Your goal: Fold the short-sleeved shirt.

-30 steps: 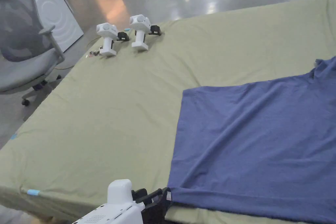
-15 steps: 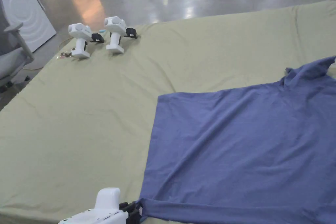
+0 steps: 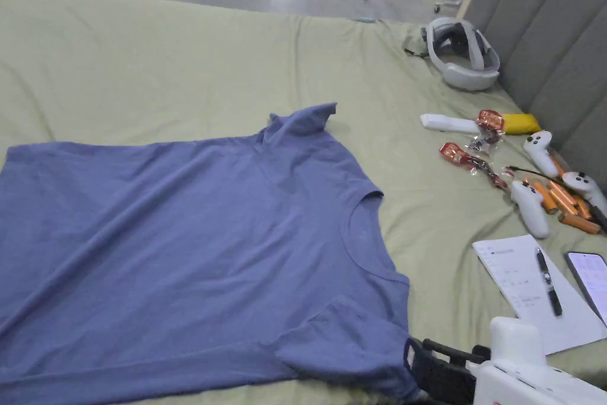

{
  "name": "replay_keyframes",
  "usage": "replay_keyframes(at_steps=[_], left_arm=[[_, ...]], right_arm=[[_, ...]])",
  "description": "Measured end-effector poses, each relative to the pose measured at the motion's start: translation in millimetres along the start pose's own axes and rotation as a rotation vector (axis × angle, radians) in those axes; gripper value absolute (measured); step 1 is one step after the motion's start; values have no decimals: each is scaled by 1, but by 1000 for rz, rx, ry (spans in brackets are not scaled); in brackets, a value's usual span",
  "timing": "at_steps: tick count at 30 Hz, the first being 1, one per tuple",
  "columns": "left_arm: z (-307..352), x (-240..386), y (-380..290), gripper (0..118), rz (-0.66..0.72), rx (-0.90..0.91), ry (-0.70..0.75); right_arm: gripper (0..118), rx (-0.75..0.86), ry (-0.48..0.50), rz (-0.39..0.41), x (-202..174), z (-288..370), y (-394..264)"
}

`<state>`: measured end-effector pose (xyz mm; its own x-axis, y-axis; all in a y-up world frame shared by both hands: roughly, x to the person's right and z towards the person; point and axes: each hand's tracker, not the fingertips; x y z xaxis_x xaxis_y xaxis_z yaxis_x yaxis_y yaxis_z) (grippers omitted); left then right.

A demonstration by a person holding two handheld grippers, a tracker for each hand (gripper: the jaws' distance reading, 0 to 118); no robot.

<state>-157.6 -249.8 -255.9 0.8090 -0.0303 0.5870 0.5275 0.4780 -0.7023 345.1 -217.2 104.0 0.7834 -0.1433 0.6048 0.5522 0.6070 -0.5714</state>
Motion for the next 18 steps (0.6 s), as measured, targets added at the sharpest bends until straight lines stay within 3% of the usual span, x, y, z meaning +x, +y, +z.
replay_keyframes(at_steps=[3, 4, 6, 9, 11, 14, 18], left_arm=[[10, 10, 0, 9, 15, 5, 1], [11, 13, 0, 9, 19, 6, 3], [14, 17, 1, 9, 19, 8, 12], [17, 23, 1, 9, 10, 11, 23], [18, 20, 1, 9, 10, 15, 23], [30, 5, -8, 8, 28, 103, -55], [58, -19, -1, 7, 204, 194, -117]], right_arm=[[96, -142, 16, -48, 14, -38, -3], [87, -194, 17, -72, 16, -46, -3], [21, -188, 56, -90, 17, -49, -8], [12, -158, 123, -101, 9, -44, -13], [11, -152, 88, -88, 3, -40, -12], [10, -92, 111, -95, 2, -30, -7], [10, 43, 143, -113, 1, -12, 19]])
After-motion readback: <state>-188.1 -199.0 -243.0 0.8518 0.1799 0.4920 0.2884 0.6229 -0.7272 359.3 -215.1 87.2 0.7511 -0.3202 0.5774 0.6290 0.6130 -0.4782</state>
